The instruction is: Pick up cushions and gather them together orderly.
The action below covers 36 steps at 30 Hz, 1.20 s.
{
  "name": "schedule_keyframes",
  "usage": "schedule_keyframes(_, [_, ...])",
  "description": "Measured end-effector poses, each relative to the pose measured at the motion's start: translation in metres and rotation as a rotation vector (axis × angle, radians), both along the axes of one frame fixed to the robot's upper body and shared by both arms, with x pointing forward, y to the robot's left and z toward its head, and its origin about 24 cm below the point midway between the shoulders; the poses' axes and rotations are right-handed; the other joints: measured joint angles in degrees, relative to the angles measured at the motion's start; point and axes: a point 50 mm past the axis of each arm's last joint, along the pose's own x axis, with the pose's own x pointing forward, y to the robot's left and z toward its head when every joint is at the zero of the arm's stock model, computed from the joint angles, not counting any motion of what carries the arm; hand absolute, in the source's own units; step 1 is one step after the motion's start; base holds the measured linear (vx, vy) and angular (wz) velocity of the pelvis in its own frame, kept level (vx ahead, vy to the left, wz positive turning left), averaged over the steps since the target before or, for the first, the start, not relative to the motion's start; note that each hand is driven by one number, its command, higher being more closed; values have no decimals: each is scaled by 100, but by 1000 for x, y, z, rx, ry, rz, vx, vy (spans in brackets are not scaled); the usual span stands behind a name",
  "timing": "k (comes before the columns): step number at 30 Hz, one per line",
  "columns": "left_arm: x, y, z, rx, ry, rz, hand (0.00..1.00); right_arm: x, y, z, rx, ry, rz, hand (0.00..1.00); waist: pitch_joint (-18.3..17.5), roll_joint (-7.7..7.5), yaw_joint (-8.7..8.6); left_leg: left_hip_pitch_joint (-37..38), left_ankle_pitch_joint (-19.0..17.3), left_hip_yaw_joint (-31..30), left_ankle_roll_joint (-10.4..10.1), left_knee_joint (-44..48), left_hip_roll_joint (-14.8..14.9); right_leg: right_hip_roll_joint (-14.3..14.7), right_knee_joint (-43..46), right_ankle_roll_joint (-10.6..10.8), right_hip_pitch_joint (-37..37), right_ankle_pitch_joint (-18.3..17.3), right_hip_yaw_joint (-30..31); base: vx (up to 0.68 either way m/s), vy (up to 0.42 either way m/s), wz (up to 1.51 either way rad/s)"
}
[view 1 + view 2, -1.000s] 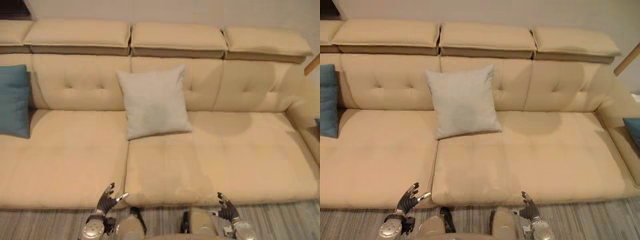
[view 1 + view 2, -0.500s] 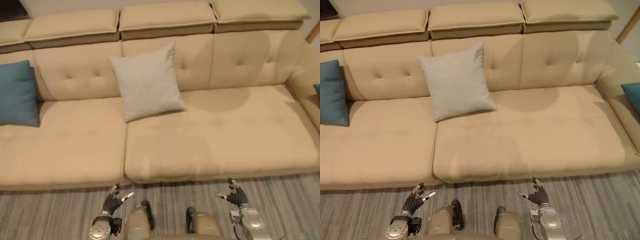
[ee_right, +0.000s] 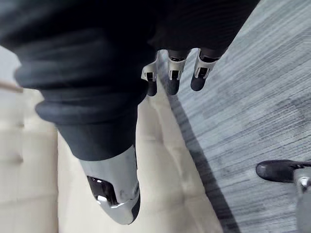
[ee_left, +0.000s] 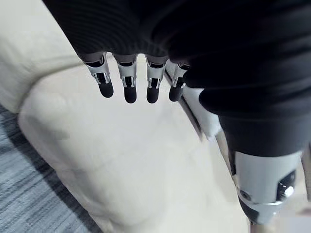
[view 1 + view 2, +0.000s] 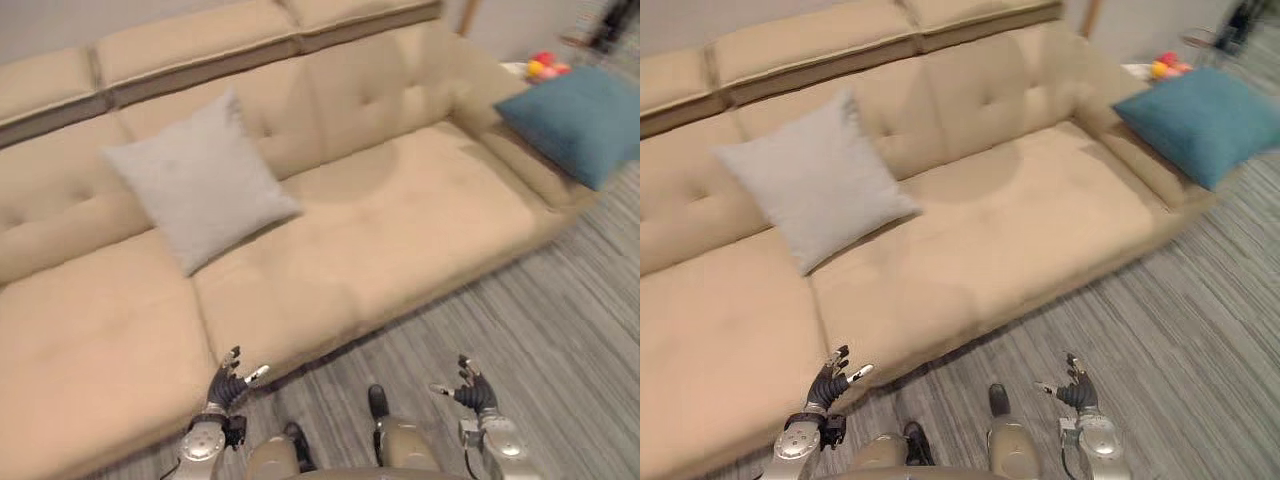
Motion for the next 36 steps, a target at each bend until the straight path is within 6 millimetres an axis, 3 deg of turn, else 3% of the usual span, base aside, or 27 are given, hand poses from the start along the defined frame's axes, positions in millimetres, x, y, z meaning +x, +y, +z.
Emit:
schedule_keyframes(2, [3,-6,1,-4,-5,-30,0,8,2,2,5,-15,-9,0,-5,19,-1,460,-216,937,-120,75,202,-598,525,-274,9,-224,-1937,57,11,-217])
schedule_keyframes(4, [8,-13,2,-15,-14,-55,0,14,3,3,4,-26,-11,0,-15,56,-14,858,-309,1780,-246,71,296,-871,878,-243,81,-375,-2926,156,-72,-221])
schedule_keyframes(6, [11,-19,2,-20,-19,-84,0,12,4,0,8,-10,-13,0,-19,49,-42,1066,-345,2135,-319,107,310,-819,1037,-143,-78,-387,-2873,170,-110,-192])
schedule_keyframes(7, [15,-23,4,-27,-29,-95,0,12,5,0,9,-7,-9,0,-18,53,-57,1170,-383,2151,-388,304,376,-685,1189,-65,-259,-395,-2519,286,-203,-234])
schedule_keyframes(9, [18,-29,4,-40,-31,-104,0,13,7,-1,6,-4,2,0,-22,158,-89,1152,-345,1942,-346,1471,885,-263,1285,-9,-365,-579,-1905,294,-191,-210])
schedule_keyframes(10, [17,-34,3,-49,-29,-115,0,12,6,-1,2,0,2,0,-17,279,-44,1019,-117,1516,49,2321,1241,55,1226,-28,-294,-637,-1558,244,-87,-199])
schedule_keyframes(11, [16,-39,1,-58,-20,-130,0,11,6,-3,-5,12,11,0,-13,354,14,732,228,693,361,3103,1365,286,1106,-34,-172,-653,-1154,294,-34,-250])
schedule_keyframes(12, [15,-49,0,-77,-15,-151,0,11,6,-4,-12,19,6,0,29,359,36,254,-77,-388,-26,3714,1105,468,995,-49,4,-660,-787,289,10,-209])
schedule_keyframes(13, [15,-53,-1,-86,-14,-156,0,9,6,-5,-14,28,-1,0,12,395,36,35,-237,-768,-135,3835,915,501,950,-59,116,-664,-632,265,80,-171])
schedule_keyframes(15, [12,-59,-3,-101,-8,-157,0,-1,4,-11,-15,64,-15,0,116,258,110,-559,-459,-1666,-62,3425,275,531,813,-8,557,-795,-132,317,133,-126])
schedule_keyframes(17, [11,-62,-3,-99,-7,-169,0,-4,2,-12,-21,73,-20,0,143,276,174,-1045,-446,-2086,-83,2673,-39,543,684,30,750,-819,103,262,160,-96])
schedule_keyframes(20, [12,-62,-2,-95,-12,-159,0,-13,1,-18,-18,106,-50,0,152,340,377,-1357,-206,-2352,-409,794,-271,611,619,176,873,-903,353,258,208,-100])
schedule_keyframes(21, [11,-62,-3,-94,-8,-153,0,-19,3,-21,-9,123,-58,0,76,505,456,-1332,127,-2448,-225,426,-224,803,628,302,978,-982,507,257,189,-85])
schedule_keyframes(22, [11,-62,-3,-93,-7,-151,0,-21,4,-22,-4,127,-61,0,71,463,498,-1330,181,-2447,-145,482,-241,817,628,372,1034,-1030,633,357,253,-84])
schedule_keyframes(24, [11,-61,-3,-93,-6,-142,0,-22,3,-22,-7,133,-63,0,20,312,490,-1315,79,-2366,133,658,-362,703,785,533,1048,-1249,812,336,240,-39])
schedule_keyframes(25, [11,-60,-3,-95,-5,-140,0,-26,4,-26,1,155,-73,0,-66,101,479,-1223,69,-2212,180,595,-545,463,1210,696,920,-1542,845,374,228,-3])
schedule_keyframes(26, [11,-59,-4,-91,2,-147,0,-31,4,-29,7,174,-90,0,-71,-108,454,-1015,12,-2178,267,469,-819,139,2161,997,673,-1774,854,378,201,8])
schedule_keyframes(27, [11,-59,-6,-88,13,-152,0,-31,4,-30,9,181,-91,0,-84,-187,445,-884,-36,-2145,344,469,-913,-7,2773,1096,463,-1755,847,512,180,20])
schedule_keyframes(28, [8,-58,-8,-86,30,-149,0,-30,6,-31,15,187,-88,0,-91,-198,378,-631,-139,-2133,513,428,-1029,-303,3758,1063,154,-1381,670,529,162,17])
schedule_keyframes(29, [2,-54,-11,-76,51,-142,0,-29,11,-32,29,186,-81,0,-88,-142,348,-336,-253,-2158,660,342,-1081,-513,4394,759,-68,-1157,316,450,139,12])
schedule_keyframes(30, [0,-54,-12,-77,56,-143,0,-28,13,-32,32,185,-77,0,-92,-113,342,-201,-321,-2162,684,302,-1083,-601,4450,715,-106,-1267,167,460,84,5])
schedule_keyframes(32, [4,-48,-8,-71,39,-130,0,-17,17,-29,32,161,-46,0,-114,-5,343,70,-577,-2314,697,202,-1067,-643,3869,697,-407,-1667,-274,462,42,13])
schedule_keyframes(33, [6,-47,-7,-69,32,-128,0,-14,17,-28,31,154,-41,0,-101,21,342,127,-584,-2347,685,158,-1057,-608,3607,702,-502,-1673,-294,479,-3,39])
schedule_keyframes(34, [12,-47,-4,-71,15,-127,0,-10,14,-25,19,142,-38,0,-40,138,322,299,-625,-2459,622,68,-980,-463,2938,750,-671,-1623,-249,613,-36,55])
schedule_keyframes(36, [18,-50,-1,-78,-6,-124,0,-9,6,-23,-2,142,-39,0,25,269,256,655,-622,-2704,559,-182,-866,-172,1420,973,-738,-1081,91,568,-72,74])
